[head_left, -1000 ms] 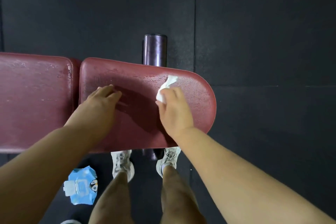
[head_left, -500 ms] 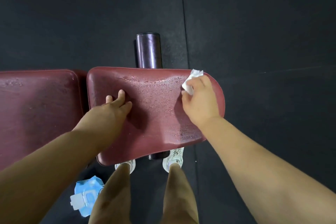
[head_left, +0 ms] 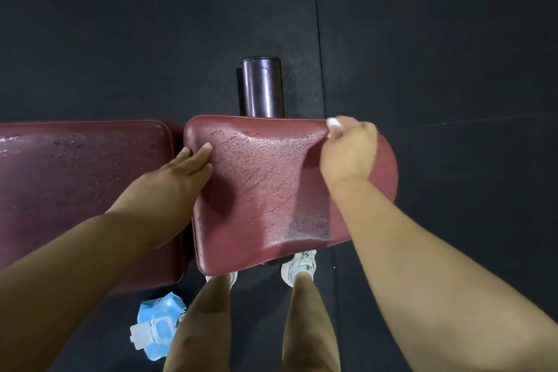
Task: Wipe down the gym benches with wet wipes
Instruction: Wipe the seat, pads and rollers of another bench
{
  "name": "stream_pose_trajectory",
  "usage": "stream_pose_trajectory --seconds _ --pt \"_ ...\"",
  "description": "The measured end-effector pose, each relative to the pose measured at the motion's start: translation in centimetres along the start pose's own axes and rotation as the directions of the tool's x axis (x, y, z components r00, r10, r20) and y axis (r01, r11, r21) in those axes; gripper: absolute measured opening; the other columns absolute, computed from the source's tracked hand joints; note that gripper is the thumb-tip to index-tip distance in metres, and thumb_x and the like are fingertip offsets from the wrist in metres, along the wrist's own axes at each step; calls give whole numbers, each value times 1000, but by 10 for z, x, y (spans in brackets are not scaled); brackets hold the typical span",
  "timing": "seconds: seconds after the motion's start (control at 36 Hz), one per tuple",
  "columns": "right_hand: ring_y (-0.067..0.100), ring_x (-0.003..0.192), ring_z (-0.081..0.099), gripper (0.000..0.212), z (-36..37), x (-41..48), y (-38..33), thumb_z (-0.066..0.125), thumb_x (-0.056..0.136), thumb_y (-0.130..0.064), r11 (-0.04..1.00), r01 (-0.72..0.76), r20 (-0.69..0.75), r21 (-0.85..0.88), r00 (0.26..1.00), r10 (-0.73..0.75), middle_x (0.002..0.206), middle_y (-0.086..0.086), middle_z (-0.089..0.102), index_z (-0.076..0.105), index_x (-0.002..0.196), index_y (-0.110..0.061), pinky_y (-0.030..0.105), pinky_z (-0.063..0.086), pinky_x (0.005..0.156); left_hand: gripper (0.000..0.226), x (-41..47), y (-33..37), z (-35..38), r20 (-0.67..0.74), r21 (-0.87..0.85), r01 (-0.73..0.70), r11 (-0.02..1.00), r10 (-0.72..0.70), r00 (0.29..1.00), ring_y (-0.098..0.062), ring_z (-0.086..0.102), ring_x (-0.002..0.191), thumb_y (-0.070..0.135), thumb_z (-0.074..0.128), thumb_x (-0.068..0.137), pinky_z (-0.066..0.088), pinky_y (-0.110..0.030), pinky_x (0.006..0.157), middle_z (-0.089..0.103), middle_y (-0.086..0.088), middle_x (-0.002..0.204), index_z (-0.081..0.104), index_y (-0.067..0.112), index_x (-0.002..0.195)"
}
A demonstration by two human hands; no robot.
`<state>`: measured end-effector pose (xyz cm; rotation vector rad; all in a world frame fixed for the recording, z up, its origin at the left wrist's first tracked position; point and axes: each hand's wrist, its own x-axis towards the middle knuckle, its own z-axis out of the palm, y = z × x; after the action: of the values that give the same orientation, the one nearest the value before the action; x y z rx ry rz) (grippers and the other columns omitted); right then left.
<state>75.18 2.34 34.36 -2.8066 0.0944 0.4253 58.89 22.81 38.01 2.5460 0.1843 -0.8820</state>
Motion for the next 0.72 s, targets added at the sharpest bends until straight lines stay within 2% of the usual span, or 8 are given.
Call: stream_pose_trajectory --seconds 0.08,0.17,0.22,0.31,0.39,0.47,0.61,0.72 --pt "20 95 49 24 22 -21 -41 51 91 -11 959 278 162 54 945 -283 110 10 55 69 105 -16 14 26 74 62 0 -2 2 12 -38 -10 999 11 1000 -16 11 145 -3 38 88 46 -38 94 -8 12 153 31 17 146" --pt "21 101 46 26 35 -32 -57 49 91 -8 882 468 300 50 836 -460 110 5 50 64 112 -15 24 36 82 58 -3 -7 4 -61 -81 -18 997 13 998 -22 25 141 -8 45 82 50 -45 91 5 11 150 46 11 137" --pt "18 97 46 20 30 -26 -54 51 89 -5 901 420 339 107 837 -430 105 2 50 62 103 -13 24 39 80 57 -6 -10 2 -89 -78 4 997 -10 996 -25 28 140 -9 49 81 49 -49 89 17 -1 155 49 8 134" --pt "10 78 53 9 11 -7 -33 52 90 -9 973 195 250 127 943 -221 91 -4 53 58 93 -15 10 38 63 55 -13 -15 -5 -54 -31 88 996 -89 995 -24 12 145 -3 40 89 37 -44 104 8 -8 158 38 11 142" --pt "24 89 55 28 2 1 -22 46 90 0 985 169 198 -24 967 -161 106 2 44 65 108 -10 19 42 82 58 -19 -22 -13 50 25 151 988 -152 987 -19 0 146 -2 30 94 32 -33 109 -7 -2 158 23 15 148" --pt "23 88 49 32 14 -12 -42 43 90 -1 988 151 173 -43 975 -141 117 13 47 66 111 -11 16 32 78 56 -24 -29 -15 94 46 161 986 -165 982 -17 -2 146 1 27 95 37 -33 104 -13 -1 158 18 16 149" --pt "25 102 52 32 54 -59 -100 47 89 0 941 298 195 160 925 -326 113 6 49 67 110 -12 24 40 94 58 -30 -35 -12 124 54 175 983 -181 976 -15 -8 145 1 25 96 36 -28 104 -23 -3 155 8 14 150" --pt "17 97 51 27 60 -66 -101 43 92 -12 791 571 286 222 737 -612 100 -4 52 66 107 -9 22 43 86 62 -33 -39 -8 117 21 176 984 -177 977 -12 -10 144 -1 25 94 38 -29 102 -26 0 154 3 16 150"
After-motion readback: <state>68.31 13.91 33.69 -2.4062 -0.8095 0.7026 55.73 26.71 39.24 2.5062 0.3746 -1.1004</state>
